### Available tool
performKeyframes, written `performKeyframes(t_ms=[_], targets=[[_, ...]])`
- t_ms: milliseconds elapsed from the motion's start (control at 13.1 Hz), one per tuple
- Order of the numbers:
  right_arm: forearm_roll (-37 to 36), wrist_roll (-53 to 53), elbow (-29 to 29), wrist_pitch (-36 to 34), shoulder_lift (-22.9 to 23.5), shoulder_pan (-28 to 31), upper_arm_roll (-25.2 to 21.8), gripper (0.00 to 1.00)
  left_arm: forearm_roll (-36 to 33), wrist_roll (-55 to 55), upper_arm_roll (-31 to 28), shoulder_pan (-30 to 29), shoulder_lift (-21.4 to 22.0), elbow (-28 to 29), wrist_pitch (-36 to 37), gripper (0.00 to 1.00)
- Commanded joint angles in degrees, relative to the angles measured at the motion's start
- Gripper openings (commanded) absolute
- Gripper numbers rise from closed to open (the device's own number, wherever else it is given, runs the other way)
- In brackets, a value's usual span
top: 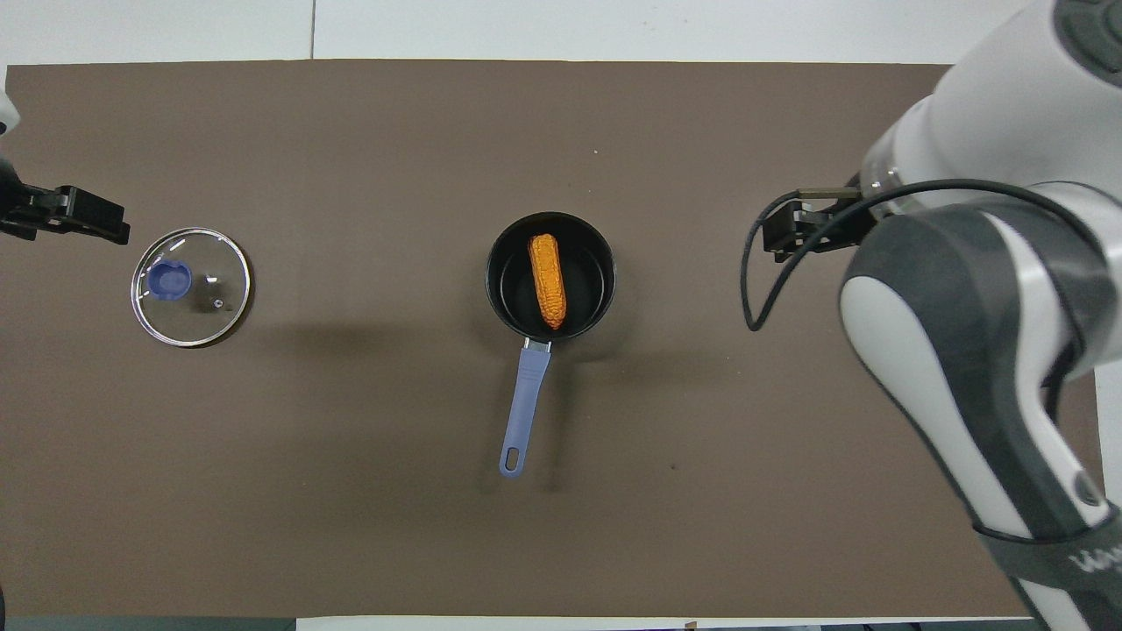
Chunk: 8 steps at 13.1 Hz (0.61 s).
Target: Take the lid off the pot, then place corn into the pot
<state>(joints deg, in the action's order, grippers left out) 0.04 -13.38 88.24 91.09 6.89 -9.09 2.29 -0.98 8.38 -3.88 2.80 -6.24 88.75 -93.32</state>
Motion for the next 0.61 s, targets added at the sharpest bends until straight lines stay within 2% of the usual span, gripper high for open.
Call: performKeyframes(t_ms=[0, 153, 306, 382, 535], targets=[[-0.8, 6.4, 3.1, -3.2, -5.8, 2.9, -0.4, 1.00, -1.0, -0.6, -0.2, 0.1, 5.3, 2.8, 4.1, 1.00], [-1.2, 12.1, 3.3, -4.2, -5.8, 4.3, -1.6, 1.00, -1.0, -0.9, -0.2, 0.2, 8.1, 7.5, 3.9, 1.00], [-2.4, 12.7, 2.6, -4.0, -5.4, 3.8, -3.3, 1.00, -0.9, -2.9, -0.1, 0.3, 10.2, 12.3, 1.0, 1.00], [-3.3, 13.2, 1.9, -5.0, -5.6, 3.9, -3.4, 1.00, -0.7, -4.1, -0.1, 0.4, 10.4, 12.8, -1.1, 1.00], [-2.5, 14.0, 1.9, -5.7, -6.0, 4.7, -3.7, 1.00, -0.3, -4.7, -0.4, 3.3, 9.8, 10.9, -0.2, 1.00]])
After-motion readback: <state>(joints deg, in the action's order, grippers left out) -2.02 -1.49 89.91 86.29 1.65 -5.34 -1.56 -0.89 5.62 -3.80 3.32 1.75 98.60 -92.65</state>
